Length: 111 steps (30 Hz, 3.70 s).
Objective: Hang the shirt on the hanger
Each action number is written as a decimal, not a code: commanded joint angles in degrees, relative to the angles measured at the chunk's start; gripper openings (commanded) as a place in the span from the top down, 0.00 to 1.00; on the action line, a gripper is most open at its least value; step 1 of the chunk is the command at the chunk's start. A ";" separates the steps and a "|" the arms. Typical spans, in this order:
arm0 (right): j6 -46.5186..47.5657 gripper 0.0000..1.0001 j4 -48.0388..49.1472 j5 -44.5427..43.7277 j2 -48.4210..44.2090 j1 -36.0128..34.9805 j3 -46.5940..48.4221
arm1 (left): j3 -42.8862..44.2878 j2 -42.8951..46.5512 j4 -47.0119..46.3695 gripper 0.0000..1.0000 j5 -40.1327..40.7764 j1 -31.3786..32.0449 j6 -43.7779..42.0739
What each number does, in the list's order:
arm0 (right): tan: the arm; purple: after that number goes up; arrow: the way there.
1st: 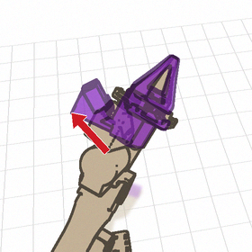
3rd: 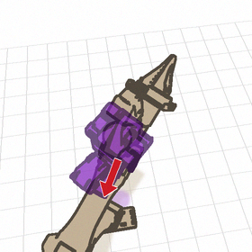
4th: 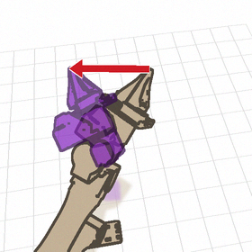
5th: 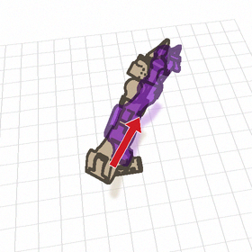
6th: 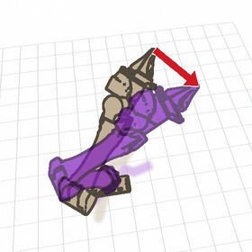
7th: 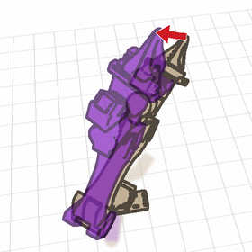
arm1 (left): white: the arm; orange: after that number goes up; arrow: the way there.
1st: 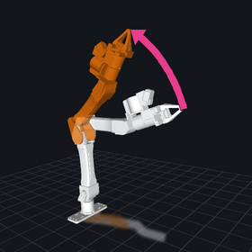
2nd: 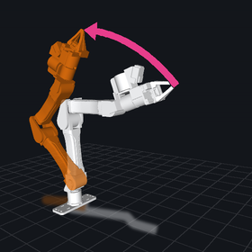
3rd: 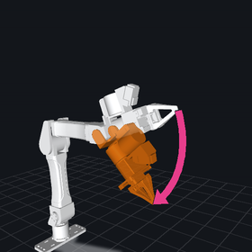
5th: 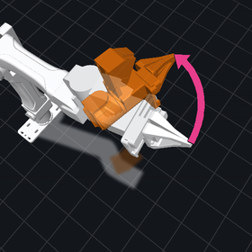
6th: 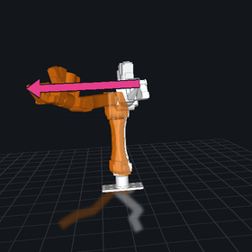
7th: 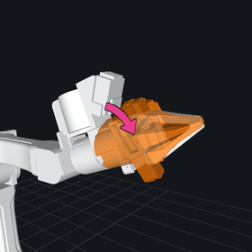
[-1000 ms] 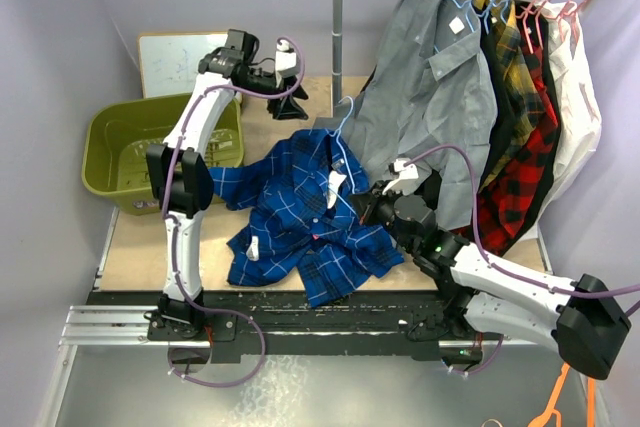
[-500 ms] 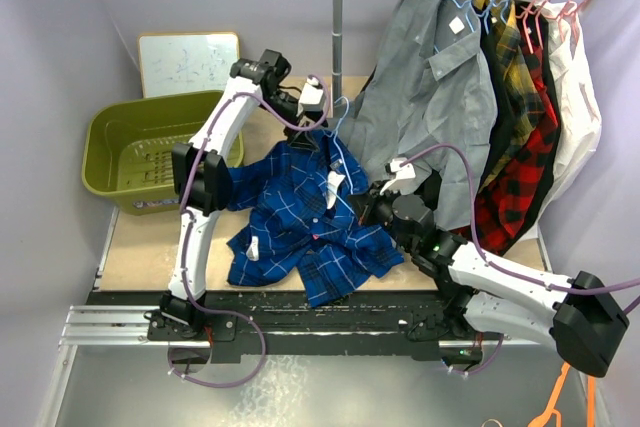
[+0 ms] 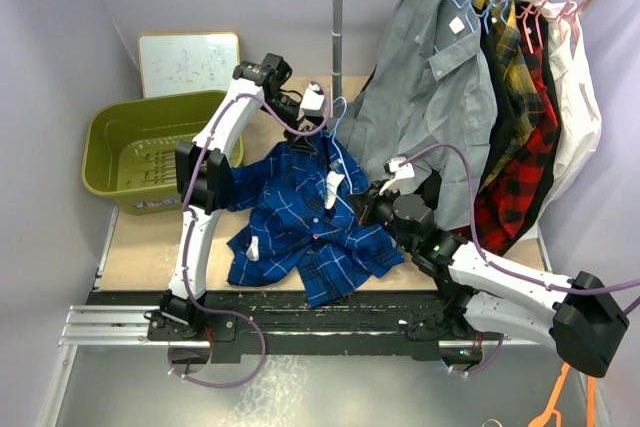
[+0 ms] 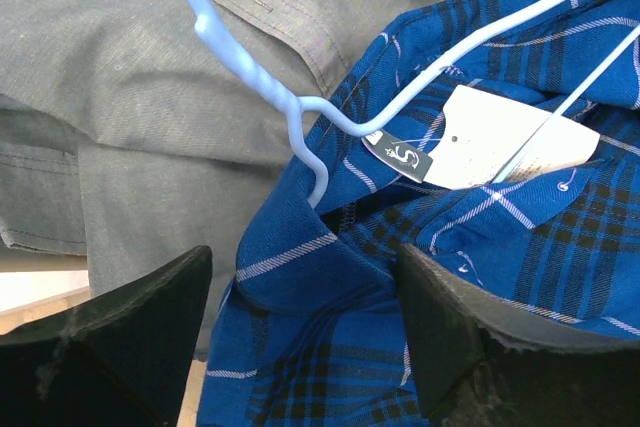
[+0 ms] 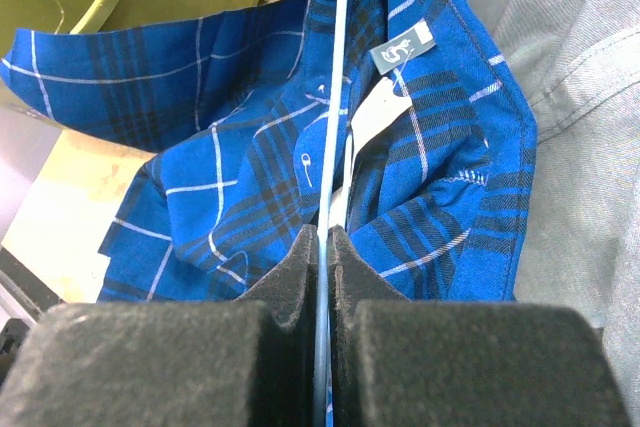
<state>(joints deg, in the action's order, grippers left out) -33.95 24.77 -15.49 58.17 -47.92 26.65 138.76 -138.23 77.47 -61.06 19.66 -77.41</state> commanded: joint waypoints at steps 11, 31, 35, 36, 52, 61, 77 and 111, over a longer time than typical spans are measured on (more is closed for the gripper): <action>1.88 1.00 5.80 0.01 -0.19 0.20 0.20 | -0.43 5.03 3.90 0.00 3.52 -0.51 -10.51; 2.61 1.00 5.65 -1.89 -2.86 0.20 0.28 | -12.15 12.41 -9.33 0.90 -6.98 3.71 2.83; 3.34 1.00 3.64 -4.75 -5.65 0.19 0.25 | -13.20 15.33 -8.50 1.00 -5.42 3.88 2.84; 3.68 1.00 3.19 -5.24 -6.86 0.20 0.31 | -13.72 16.96 -8.83 1.00 -4.86 3.76 3.30; 13.79 0.03 -10.06 3.65 -18.25 0.16 13.10 | -9.60 37.04 -2.10 1.00 13.46 3.98 12.09; 7.78 0.09 -13.29 8.18 -34.89 0.19 4.60 | -8.15 45.07 -2.91 1.00 21.91 4.03 19.25; 3.10 0.46 9.98 9.05 -12.76 0.20 1.45 | -12.40 49.44 -6.03 1.00 22.79 4.16 23.63; -0.43 1.00 0.54 1.89 -17.74 4.63 -1.07 | -14.15 50.56 3.29 1.00 33.25 4.09 6.76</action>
<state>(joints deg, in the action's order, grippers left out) -36.51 30.68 -11.27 43.20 -46.33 22.48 123.55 -90.61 76.60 -31.35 23.77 -61.06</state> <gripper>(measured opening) 0.012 0.061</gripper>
